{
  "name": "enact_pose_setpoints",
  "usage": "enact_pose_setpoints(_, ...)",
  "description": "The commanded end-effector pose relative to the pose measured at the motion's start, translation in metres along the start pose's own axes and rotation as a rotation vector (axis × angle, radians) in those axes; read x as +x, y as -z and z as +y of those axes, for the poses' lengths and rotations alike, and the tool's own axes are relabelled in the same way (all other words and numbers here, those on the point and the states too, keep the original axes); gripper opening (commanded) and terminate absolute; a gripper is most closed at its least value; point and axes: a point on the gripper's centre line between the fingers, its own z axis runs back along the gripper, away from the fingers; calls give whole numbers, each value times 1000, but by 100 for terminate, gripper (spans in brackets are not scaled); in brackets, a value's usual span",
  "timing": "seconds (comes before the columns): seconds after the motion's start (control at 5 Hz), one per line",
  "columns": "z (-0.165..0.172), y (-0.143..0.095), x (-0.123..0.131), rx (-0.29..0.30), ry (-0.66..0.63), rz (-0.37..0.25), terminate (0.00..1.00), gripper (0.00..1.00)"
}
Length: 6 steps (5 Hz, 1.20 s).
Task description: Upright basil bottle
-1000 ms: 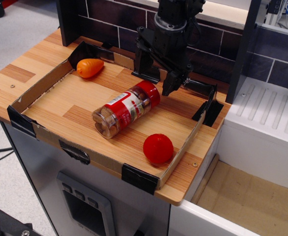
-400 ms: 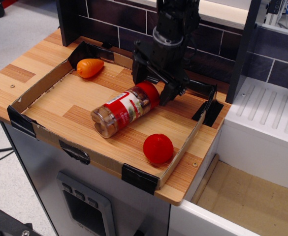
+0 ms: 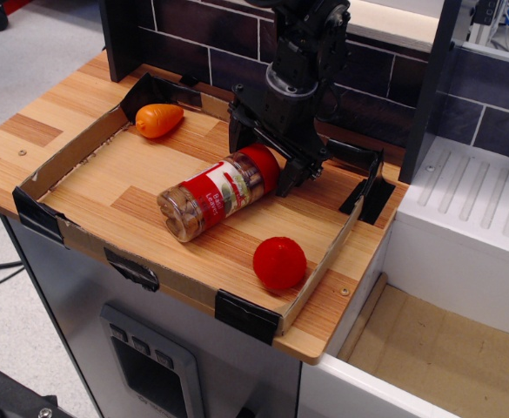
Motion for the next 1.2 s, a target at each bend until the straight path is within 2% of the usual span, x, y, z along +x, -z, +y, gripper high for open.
enact_pose_setpoints(0.0, 2, -5, 6, 22, 32, -51, 0, 100)
enact_pose_setpoints(0.2, 4, -7, 7, 15, 57, -50, 0, 0)
enact_pose_setpoints(0.6, 20, -41, 14, -5, 68, -91, 0, 0)
enact_pose_setpoints(1.0, 32, -87, 18, -66, 44, -135, 0, 0)
